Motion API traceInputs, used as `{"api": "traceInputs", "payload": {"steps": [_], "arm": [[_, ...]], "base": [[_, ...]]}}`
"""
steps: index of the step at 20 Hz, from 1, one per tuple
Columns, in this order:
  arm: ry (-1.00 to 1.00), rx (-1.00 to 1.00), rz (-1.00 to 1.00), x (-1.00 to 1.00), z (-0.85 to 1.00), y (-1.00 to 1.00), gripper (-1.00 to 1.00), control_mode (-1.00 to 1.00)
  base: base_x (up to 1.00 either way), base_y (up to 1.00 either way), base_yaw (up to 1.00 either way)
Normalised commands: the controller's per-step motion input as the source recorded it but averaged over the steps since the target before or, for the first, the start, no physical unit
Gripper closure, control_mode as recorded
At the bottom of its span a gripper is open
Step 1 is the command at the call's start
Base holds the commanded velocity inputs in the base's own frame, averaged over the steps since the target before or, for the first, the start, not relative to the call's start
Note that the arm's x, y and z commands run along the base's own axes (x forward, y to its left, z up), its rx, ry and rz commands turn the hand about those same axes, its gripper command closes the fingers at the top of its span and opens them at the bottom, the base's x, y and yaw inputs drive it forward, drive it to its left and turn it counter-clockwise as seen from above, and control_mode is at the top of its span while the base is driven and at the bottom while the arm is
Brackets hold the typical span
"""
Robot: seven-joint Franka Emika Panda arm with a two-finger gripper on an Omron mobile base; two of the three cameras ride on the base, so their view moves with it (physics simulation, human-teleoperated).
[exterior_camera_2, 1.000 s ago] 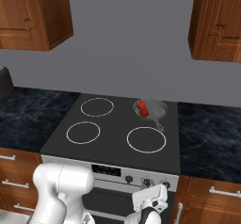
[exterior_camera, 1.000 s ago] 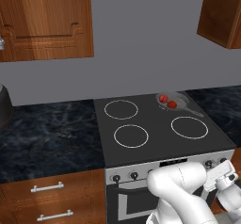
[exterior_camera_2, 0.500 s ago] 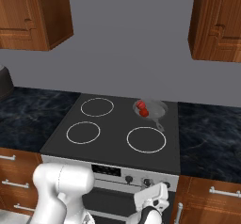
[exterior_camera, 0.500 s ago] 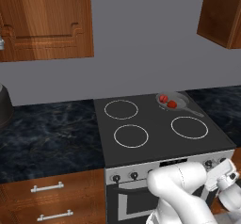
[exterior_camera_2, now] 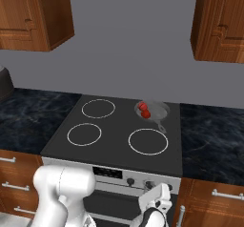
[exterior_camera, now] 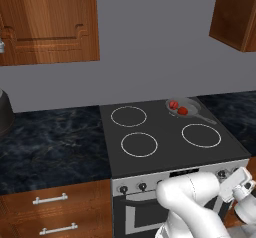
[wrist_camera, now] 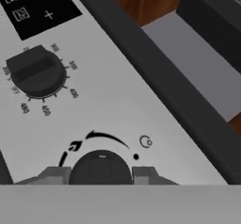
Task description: Put the bell pepper and bell pepper in the pan. Then turn on the rear right burner and set the heat to medium.
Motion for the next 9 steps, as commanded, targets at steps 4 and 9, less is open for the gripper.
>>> {"api": "traceInputs", "payload": {"steps": [4, 9], "arm": [[-0.10, -0.38, -0.04, -0.17, -0.04, 0.00, 1.00, -1.00], [-0.12, -0.37, -0.05, -0.21, -0.07, 0.00, 1.00, -1.00]], "base": [[0.00, 0.00, 0.00], [0.00, 0.00, 0.00]]}}
